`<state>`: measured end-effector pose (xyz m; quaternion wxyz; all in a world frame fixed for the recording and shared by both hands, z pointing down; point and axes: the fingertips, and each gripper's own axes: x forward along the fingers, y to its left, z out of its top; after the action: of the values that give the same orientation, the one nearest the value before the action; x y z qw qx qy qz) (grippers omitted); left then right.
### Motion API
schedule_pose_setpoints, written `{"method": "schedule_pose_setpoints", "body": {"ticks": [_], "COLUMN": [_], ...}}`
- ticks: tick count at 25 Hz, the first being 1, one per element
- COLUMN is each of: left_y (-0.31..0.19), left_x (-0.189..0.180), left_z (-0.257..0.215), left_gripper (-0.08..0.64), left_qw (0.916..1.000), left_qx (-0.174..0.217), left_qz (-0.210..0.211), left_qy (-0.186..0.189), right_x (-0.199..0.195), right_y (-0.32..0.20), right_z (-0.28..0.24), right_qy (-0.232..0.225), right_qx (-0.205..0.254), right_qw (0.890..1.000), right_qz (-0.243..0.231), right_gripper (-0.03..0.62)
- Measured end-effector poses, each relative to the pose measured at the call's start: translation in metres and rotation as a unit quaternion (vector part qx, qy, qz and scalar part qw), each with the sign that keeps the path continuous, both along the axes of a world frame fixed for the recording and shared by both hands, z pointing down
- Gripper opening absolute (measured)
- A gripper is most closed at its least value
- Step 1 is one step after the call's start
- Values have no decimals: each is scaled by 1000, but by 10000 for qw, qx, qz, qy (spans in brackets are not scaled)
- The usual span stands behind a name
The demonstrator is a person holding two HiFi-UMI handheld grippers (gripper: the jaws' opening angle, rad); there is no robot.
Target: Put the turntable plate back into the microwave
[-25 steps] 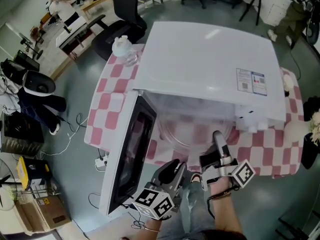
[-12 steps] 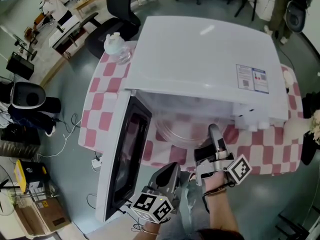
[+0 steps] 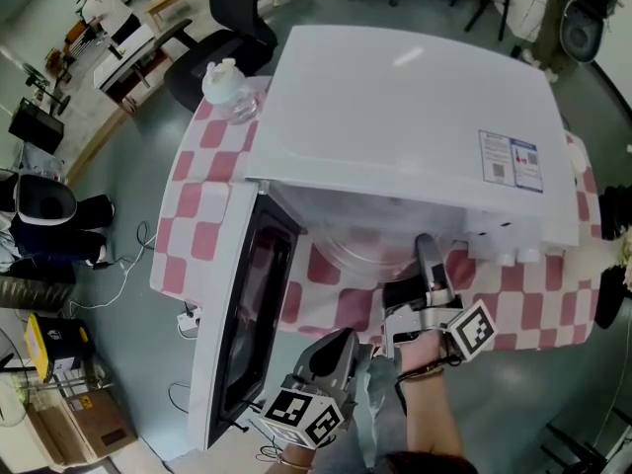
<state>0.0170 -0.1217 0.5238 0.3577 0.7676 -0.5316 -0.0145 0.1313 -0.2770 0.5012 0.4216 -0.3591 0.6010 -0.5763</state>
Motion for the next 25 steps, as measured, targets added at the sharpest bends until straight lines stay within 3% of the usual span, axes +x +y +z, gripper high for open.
{"method": "schedule_pose_setpoints", "body": {"ticks": [25], "left_y": [-18], "left_x": [-2], "left_z": [3], "left_gripper": [0], "left_qw": [9999], "left_qx": [-42], "left_qz": [32], "left_qy": [92], "right_x": [3], "right_y": [-50], "right_z": [-2], "right_qy": [-58], "right_qx": [-100], "right_qw": [9983], "right_qz": [579], "right_gripper": [44]}}
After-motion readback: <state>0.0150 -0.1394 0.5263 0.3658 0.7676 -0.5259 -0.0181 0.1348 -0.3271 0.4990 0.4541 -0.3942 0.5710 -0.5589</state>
